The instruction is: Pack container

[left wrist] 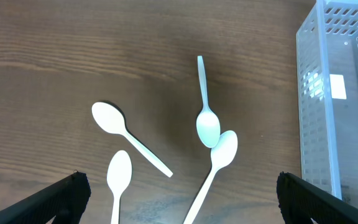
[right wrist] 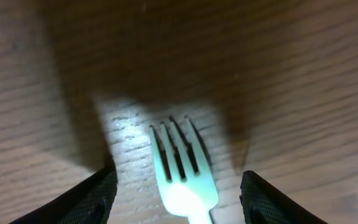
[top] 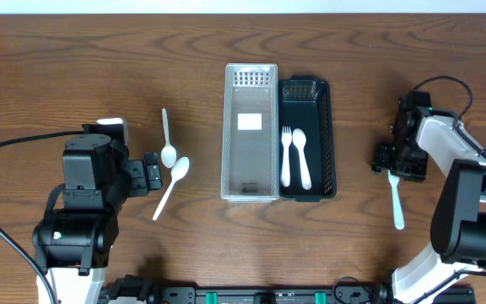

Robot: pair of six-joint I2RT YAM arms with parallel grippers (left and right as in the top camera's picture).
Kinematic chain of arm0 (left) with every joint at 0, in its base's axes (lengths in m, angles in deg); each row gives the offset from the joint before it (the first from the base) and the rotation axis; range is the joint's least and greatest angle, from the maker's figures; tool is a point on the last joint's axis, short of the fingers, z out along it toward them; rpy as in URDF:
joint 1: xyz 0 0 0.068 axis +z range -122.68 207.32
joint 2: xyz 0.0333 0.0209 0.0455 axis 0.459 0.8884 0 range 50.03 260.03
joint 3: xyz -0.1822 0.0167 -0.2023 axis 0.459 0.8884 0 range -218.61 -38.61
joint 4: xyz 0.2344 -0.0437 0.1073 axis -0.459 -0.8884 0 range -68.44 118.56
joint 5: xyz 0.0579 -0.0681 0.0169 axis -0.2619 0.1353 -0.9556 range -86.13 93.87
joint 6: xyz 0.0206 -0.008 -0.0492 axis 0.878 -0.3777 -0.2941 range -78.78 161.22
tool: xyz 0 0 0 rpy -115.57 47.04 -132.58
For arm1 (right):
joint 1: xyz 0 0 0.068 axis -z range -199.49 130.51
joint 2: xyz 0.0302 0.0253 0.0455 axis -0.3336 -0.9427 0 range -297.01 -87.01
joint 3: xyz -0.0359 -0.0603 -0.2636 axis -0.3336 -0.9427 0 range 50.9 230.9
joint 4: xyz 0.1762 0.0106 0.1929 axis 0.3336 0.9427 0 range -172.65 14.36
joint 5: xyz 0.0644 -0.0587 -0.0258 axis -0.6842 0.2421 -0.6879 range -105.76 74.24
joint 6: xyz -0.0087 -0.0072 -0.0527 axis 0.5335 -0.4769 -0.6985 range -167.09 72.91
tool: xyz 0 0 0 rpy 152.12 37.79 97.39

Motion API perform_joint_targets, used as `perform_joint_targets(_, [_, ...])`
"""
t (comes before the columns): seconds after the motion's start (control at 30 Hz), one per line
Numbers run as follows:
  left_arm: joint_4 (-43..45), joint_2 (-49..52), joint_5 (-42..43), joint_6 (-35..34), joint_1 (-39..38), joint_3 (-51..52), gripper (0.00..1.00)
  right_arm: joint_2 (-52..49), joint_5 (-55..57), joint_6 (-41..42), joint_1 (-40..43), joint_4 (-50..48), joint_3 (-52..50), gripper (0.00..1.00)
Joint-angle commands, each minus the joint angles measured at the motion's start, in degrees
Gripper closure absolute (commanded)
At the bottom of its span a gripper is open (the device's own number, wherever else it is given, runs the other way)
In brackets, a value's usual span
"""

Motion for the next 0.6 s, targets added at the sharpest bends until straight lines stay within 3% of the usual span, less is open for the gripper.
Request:
perform_joint_targets(0.0, [-0.17, 0.00, -0.28, -0.50, 0.17, -0.98, 0.02, -0.87, -0.35, -0.55, 0.15, -1.90, -2.75, 0.33])
perform_joint_targets(0.17, [-0.17, 0.00, -0.28, -0.50, 0.17, -0.98, 0.02, -0.87, -0.35, -0.55, 0.15, -3.15, -3.50, 0.34])
perform_joint_targets(0.33, [-0.17, 0.00, -0.28, -0.50, 0.17, -0.98, 0.02, -0.87, -0.35, -0.50, 0.15, -3.08, -3.52, 0.46])
perform_joint_targets(0.57, [-0.17, 0.00, -0.28, -0.52, 0.17, -0.98, 0.02, -0.87, -0.35, -0.52, 0.31, -2.45, -3.63, 0.50])
